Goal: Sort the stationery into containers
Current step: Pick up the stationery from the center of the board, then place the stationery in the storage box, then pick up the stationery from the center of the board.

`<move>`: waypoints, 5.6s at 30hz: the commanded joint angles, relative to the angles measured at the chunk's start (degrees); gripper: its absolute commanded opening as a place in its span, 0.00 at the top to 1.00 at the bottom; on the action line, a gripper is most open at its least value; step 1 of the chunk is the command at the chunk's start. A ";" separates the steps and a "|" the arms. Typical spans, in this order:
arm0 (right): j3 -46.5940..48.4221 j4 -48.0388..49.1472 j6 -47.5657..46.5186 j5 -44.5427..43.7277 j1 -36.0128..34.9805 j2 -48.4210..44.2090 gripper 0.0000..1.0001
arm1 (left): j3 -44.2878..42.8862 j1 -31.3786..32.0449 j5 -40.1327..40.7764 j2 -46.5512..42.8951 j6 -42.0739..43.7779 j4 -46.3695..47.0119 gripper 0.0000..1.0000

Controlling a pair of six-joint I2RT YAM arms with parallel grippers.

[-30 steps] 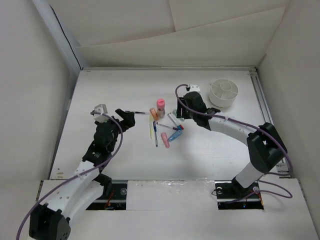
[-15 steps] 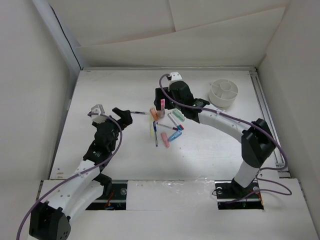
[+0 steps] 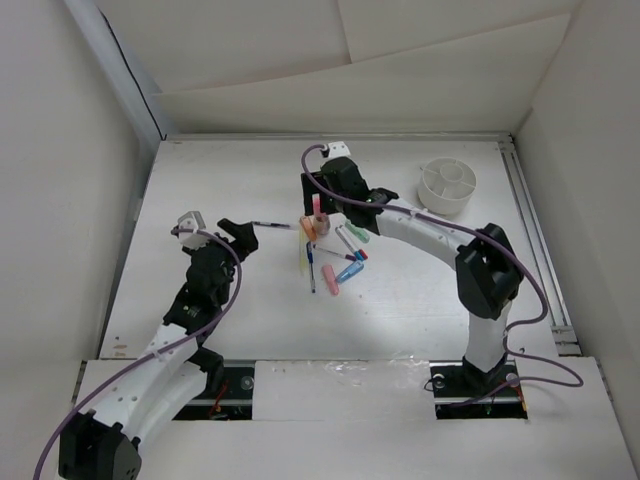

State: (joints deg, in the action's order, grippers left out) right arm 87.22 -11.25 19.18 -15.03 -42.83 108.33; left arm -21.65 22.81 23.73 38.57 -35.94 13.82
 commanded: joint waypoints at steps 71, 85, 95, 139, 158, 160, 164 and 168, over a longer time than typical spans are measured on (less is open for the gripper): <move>4.98 -9.23 7.36 -20.22 35.98 -10.86 0.88 | -1.91 0.22 -15.99 3.09 1.23 5.95 0.42; 6.99 -11.08 5.78 -19.60 34.39 -9.54 0.23 | -1.91 0.22 -15.99 2.57 1.23 5.95 0.42; -2.04 -4.15 0.86 -12.00 19.39 -17.19 0.88 | -1.91 0.22 -15.47 2.57 1.23 5.95 0.42; 4.53 -10.90 -5.56 2.72 9.78 13.31 0.49 | -1.91 0.22 -15.46 2.04 1.23 5.42 0.44; 5.68 -11.34 -5.03 2.28 11.45 14.36 0.74 | -1.91 0.22 -15.46 1.52 1.23 5.42 0.44; 5.68 -11.34 -4.51 2.28 11.98 13.67 0.84 | -1.91 0.22 -15.46 1.51 1.23 5.42 0.44; 4.46 -8.80 -3.97 3.78 12.51 8.24 0.89 | -1.91 0.22 -15.46 1.51 1.23 5.42 0.44; 4.45 -6.43 -3.97 5.09 13.64 -0.30 0.89 | -1.91 0.22 -15.46 1.51 1.23 5.42 0.44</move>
State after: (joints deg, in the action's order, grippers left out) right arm 90.00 -22.33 14.81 -10.92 -30.17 118.61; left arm -21.67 22.81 8.19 41.01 -34.96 17.34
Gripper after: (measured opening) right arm 0.356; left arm 0.559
